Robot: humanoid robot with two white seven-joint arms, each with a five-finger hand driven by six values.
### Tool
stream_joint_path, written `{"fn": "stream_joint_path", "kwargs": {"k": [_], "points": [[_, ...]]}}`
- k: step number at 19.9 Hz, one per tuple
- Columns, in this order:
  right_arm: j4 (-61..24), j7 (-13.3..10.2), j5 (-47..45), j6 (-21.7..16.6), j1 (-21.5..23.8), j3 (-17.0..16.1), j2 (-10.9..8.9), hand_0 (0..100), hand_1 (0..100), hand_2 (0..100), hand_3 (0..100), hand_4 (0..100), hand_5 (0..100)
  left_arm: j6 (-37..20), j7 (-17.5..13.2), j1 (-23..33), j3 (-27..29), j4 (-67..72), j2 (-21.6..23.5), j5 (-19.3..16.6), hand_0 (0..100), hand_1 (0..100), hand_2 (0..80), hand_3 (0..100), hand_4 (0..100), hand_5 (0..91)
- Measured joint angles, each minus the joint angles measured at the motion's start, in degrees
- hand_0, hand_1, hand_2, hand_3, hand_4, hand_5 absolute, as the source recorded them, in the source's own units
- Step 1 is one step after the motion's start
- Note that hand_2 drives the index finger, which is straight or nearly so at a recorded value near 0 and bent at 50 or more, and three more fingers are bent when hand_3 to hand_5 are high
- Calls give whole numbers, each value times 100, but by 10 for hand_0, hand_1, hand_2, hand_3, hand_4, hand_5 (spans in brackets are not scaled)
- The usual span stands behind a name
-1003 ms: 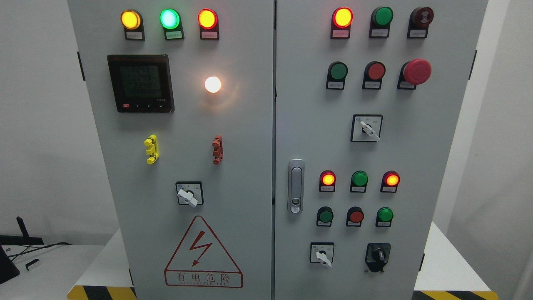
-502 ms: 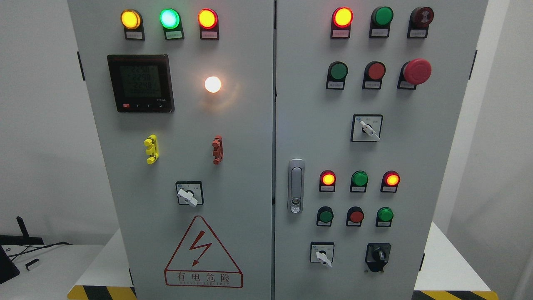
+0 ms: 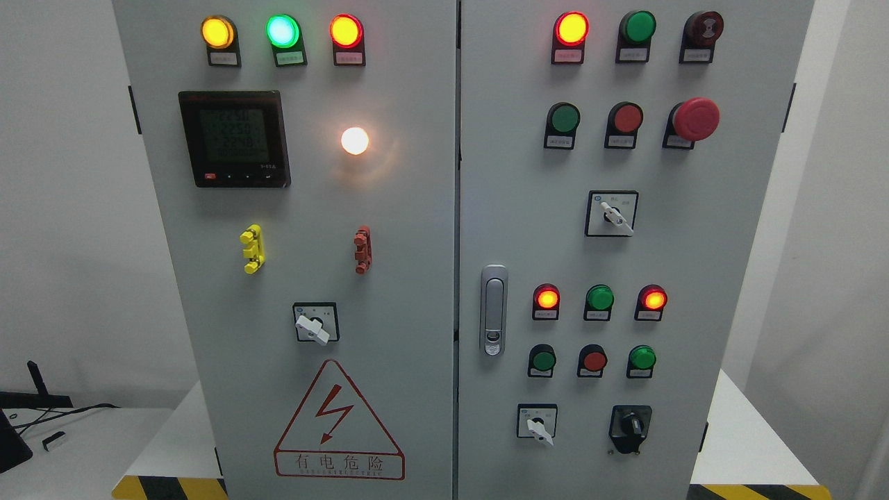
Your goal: Trip black knob to open circuit
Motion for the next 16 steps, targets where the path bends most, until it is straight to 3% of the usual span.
{"fn": "stream_joint_path", "kwargs": {"k": [8,16], "points": [[-501,-142,-29,1095,-1018,-331,-26,285,484,378,1000,1000,918,0,0,0,0,0,0,0,120,389,0,0,0,0],[-747,-462,14,1634,-1881,-375,-110,280,700,405,1000,1000,921,0,-1,0,0,0,0,0,120,389,0,0,0,0]]}}
